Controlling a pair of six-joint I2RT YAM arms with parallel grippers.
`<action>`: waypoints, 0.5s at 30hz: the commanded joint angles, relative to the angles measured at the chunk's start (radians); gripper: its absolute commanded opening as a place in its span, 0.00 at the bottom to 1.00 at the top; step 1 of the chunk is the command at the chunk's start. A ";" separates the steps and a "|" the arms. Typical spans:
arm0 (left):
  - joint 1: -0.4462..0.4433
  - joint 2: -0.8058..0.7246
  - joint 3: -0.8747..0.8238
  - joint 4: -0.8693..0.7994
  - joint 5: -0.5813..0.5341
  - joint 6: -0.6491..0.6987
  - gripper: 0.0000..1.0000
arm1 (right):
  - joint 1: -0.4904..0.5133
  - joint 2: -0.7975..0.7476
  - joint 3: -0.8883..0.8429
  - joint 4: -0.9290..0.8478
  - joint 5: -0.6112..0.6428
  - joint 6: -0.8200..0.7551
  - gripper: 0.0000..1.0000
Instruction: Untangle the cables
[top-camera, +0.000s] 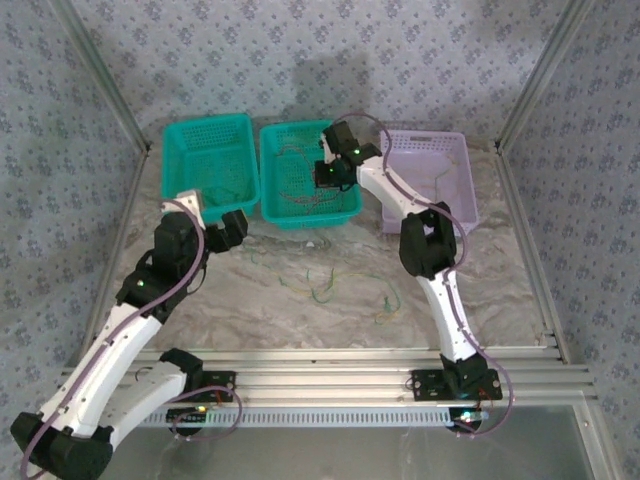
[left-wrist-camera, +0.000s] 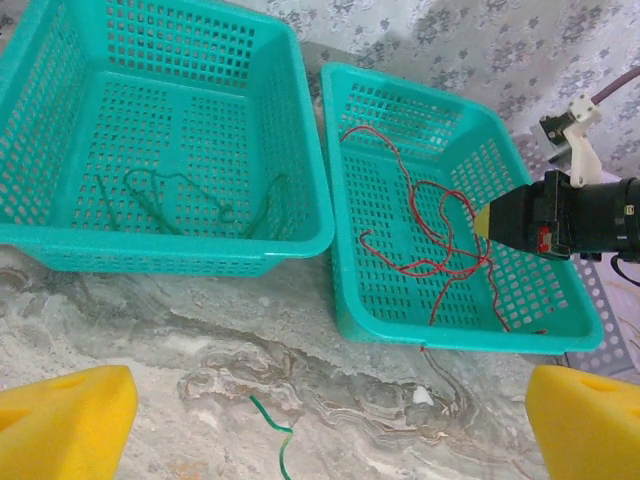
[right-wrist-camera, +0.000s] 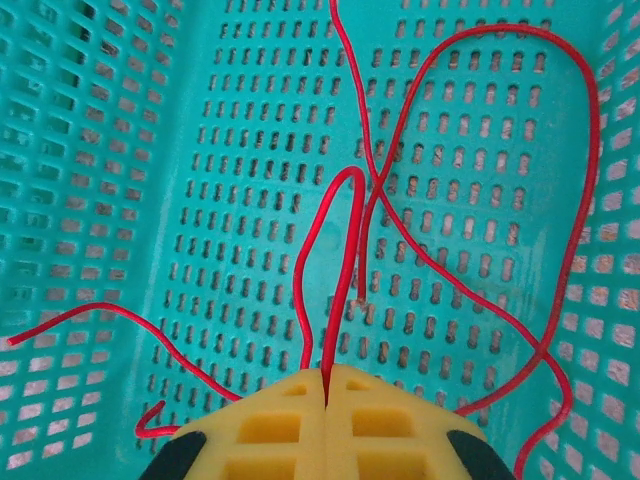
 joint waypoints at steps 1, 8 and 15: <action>0.001 0.003 0.005 0.025 -0.037 -0.003 1.00 | 0.004 0.034 0.066 -0.057 -0.013 -0.019 0.00; 0.000 0.002 -0.001 0.027 -0.044 0.006 1.00 | 0.001 0.078 0.086 -0.053 -0.021 -0.022 0.01; -0.001 0.020 0.000 0.021 -0.048 0.004 1.00 | 0.006 0.071 0.133 -0.060 -0.028 -0.025 0.18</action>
